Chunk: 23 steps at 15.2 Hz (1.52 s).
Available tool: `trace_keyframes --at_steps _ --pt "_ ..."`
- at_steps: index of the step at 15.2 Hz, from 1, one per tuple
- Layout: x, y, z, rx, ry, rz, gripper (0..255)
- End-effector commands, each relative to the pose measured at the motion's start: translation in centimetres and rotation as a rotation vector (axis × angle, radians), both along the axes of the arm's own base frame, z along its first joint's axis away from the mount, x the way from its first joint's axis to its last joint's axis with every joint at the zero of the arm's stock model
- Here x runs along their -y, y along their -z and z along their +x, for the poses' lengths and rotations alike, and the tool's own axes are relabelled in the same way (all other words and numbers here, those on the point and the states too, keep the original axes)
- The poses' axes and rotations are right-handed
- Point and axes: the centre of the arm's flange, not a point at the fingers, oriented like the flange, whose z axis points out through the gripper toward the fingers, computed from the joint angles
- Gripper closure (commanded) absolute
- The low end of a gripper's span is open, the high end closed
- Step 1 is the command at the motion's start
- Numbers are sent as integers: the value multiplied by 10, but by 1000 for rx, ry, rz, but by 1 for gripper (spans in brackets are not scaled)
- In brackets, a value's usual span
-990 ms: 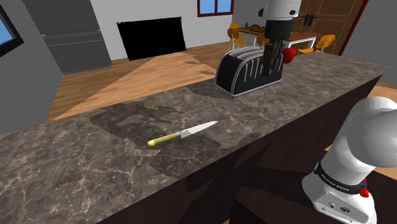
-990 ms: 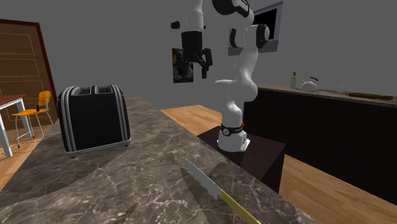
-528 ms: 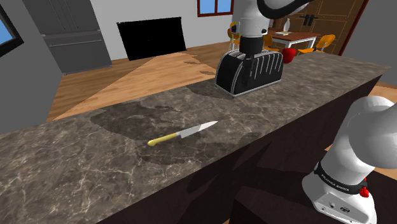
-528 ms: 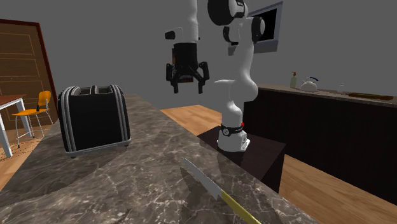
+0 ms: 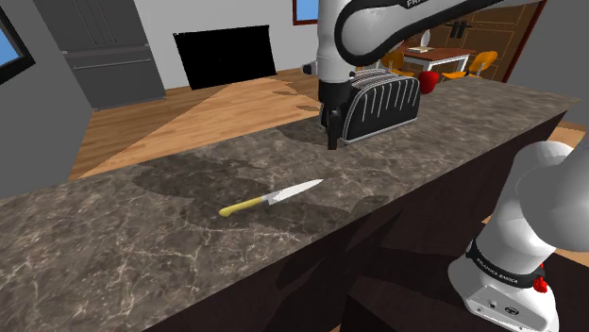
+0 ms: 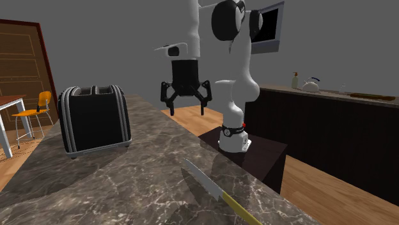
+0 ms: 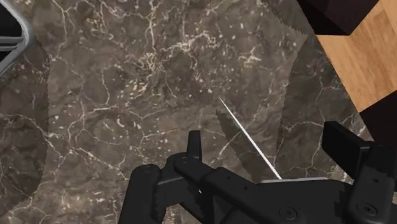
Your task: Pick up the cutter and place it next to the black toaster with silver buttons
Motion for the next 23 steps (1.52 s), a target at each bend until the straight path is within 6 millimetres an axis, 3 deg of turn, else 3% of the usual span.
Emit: trace_keyframes --at_steps 1,8,14,23 --pt "-22 17 16 6 -79 1 0" --pt "-91 65 52 23 -344 3 0" --pt "-155 105 69 38 -569 4 0" --pt "-156 145 69 38 -569 4 0"
